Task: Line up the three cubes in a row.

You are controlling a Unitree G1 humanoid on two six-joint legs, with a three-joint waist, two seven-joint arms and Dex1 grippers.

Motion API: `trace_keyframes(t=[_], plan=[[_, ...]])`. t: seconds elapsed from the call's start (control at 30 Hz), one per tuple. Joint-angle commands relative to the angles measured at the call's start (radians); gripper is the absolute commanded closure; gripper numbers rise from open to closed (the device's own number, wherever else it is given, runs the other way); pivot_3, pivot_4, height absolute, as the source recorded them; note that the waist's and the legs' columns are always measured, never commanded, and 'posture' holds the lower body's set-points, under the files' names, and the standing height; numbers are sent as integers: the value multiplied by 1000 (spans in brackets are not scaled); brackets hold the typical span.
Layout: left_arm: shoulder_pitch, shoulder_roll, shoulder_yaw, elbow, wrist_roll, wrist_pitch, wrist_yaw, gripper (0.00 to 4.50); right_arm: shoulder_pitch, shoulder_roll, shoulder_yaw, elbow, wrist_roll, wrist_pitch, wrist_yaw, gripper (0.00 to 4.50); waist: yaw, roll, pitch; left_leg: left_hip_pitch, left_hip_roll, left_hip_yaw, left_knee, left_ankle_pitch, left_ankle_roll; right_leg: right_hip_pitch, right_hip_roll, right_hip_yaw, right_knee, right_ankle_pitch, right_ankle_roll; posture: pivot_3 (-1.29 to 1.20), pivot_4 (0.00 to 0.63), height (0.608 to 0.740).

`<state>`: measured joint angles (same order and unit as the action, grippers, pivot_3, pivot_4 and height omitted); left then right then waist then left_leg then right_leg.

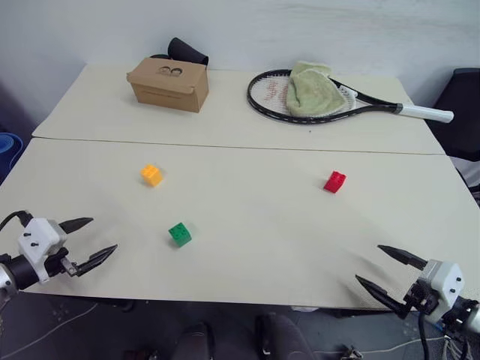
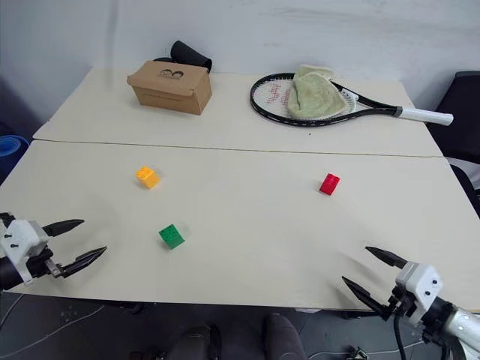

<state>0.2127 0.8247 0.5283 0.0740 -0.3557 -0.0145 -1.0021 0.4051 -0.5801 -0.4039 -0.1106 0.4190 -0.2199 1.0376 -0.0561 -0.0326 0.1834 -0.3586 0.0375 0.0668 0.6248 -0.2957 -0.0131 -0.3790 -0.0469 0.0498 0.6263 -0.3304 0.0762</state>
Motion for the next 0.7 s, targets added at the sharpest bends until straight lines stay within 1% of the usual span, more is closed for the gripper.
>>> trace_keyframes(t=[0.03, 0.1, 0.2, 0.27, 0.33, 0.37, 0.4, 0.47, 0.53, 0.6, 0.63, 0.67, 0.7], plan=[[38, 20, 10, -14, -5, -23, -43, 16, 7, 16, 0, -24, 0, -22, -30, 0, 1, 1, 0, 0, 0, 0, -1, 0, 0, 0, 0, -1, 0, -1, -1, 0, 150, 740], [48, 17, 19, -18, -30, -14, -65, 16, 13, 22, 7, -34, -3, -22, -42, 0, 1, 1, 1, 0, 0, 0, -1, 0, 0, 0, 0, -1, 0, -1, -1, 0, 150, 740], [51, 30, 31, -69, -133, 124, -108, 16, 15, 55, 11, -61, 25, 20, -90, 0, 1, 1, 1, 0, 1, -1, -1, -2, -3, 0, 0, -2, 0, -1, -2, 0, 150, 740], [43, 33, 30, -128, -194, 201, -118, 16, -15, 121, 17, -127, 76, 108, -212, 0, 1, 1, 1, 0, 2, -1, 0, -1, -4, 1, 0, -4, 1, -2, -2, 0, 150, 740], [27, 21, 17, -203, -242, 261, -99, 16, -54, 200, 57, -221, 82, 190, -351, 0, 0, 2, 1, 0, 4, -1, 0, 0, -6, 2, -1, -6, 2, -2, -4, 0, 150, 740], [15, 12, 4, -246, -263, 281, -89, 16, -90, 249, 89, -268, 57, 246, -450, 0, -1, 2, 1, 0, 5, -1, 0, 2, -7, 2, -1, -7, 3, -3, -6, 0, 150, 740], [2, 2, -12, -290, -279, 299, -77, 16, -131, 294, 119, -299, 26, 296, -540, 0, -3, 2, 1, 0, 7, 0, 1, 3, -9, 2, -1, -9, 3, -7, -13, 0, 150, 740], [-19, -11, -31, -345, -297, 323, -61, 16, -194, 350, 158, -328, -27, 349, -653, 0, -5, 5, 0, -1, 8, 0, 1, 4, -11, 2, -1, -11, 5, -9, -19, 0, 150, 740], [-70, -37, -79, -410, -303, 326, -27, 16, -319, 414, 209, -302, -157, 371, -808, 0, -3, 7, -1, 0, 8, 0, 0, 4, -11, 1, -1, -12, 6, -9, -18, 0, 150, 740], [-116, -59, -121, -453, -305, 336, 5, 16, -422, 461, 243, -261, -245, 394, -922, 0, -3, 7, -1, -2, 8, 0, 1, 4, -12, -3, -1, -13, 10, -5, -12, 0, 150, 740], [-134, -63, -138, -461, -300, 338, 8, 16, -463, 473, 258, -239, -292, 414, -968, 0, -2, 7, -1, -5, 8, 0, 2, 5, -12, -6, 0, -13, 12, -5, -11, 0, 150, 740], [-150, -67, -157, -471, -295, 341, 10, 16, -510, 499, 266, -203, -307, 409, -1003, 0, -2, 7, -2, -13, 8, 0, 5, 9, -9, -14, 0, -13, 18, -5, -11, 0, 150, 740], [-165, -72, -178, -479, -293, 344, 12, 16, -558, 511, 283, -155, -344, 406, -1039, 0, -2, 7, -2, -16, 8, 0, 6, 10, -9, -18, 1, -13, 20, -5, -11, 0, 150, 740]])
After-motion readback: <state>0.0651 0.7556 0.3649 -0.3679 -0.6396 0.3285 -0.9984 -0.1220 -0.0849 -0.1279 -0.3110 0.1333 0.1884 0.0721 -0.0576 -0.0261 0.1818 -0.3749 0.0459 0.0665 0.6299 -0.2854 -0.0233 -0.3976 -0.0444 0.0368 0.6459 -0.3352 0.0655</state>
